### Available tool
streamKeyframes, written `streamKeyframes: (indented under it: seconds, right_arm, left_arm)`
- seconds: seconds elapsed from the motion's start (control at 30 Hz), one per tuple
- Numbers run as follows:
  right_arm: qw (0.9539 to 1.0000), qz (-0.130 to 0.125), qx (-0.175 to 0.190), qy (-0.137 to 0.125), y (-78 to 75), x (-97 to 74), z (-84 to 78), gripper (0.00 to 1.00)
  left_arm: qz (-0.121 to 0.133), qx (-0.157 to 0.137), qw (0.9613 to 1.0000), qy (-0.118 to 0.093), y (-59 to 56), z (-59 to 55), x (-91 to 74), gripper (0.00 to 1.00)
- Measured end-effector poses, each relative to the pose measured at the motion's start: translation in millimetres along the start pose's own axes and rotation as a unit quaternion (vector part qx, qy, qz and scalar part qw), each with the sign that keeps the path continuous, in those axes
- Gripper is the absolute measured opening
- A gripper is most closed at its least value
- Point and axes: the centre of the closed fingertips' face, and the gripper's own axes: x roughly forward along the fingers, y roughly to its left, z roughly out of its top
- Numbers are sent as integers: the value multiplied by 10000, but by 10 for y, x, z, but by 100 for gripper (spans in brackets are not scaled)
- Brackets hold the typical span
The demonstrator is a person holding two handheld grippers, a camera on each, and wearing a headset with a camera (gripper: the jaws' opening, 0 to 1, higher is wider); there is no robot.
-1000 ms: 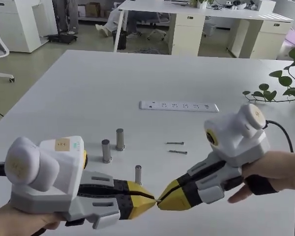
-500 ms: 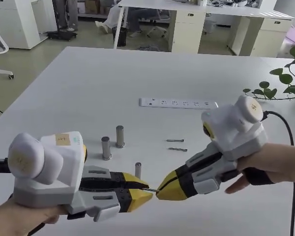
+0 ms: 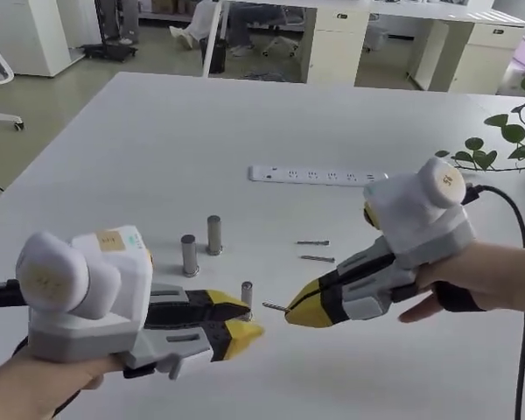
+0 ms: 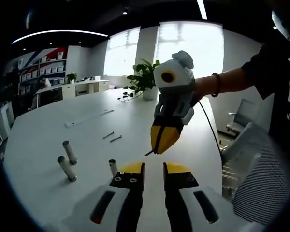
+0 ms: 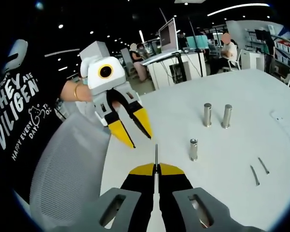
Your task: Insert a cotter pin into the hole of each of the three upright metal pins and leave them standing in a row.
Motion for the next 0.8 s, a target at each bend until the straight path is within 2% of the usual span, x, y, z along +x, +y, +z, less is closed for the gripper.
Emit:
streamKeyframes:
  seconds: [0.1, 0.27, 0.53, 0.8]
  right_arm:
    - [10000, -67, 12, 17, -64, 9, 11, 0]
    - [9998, -197, -47, 92, -180, 35, 11, 0]
    - [9993, -290, -52, 215, -325, 92, -34, 0]
    - [9987, -380, -11, 331, -451, 161, -89, 0]
  left_arm:
    - [252, -70, 9997, 7, 101, -29, 20, 15]
    - [682, 8, 9977, 55, 307, -114, 58, 20]
    - [940, -83, 9954, 136, 453, -229, 167, 22]
    - [1169, -247, 9927, 176, 627, -315, 276, 21]
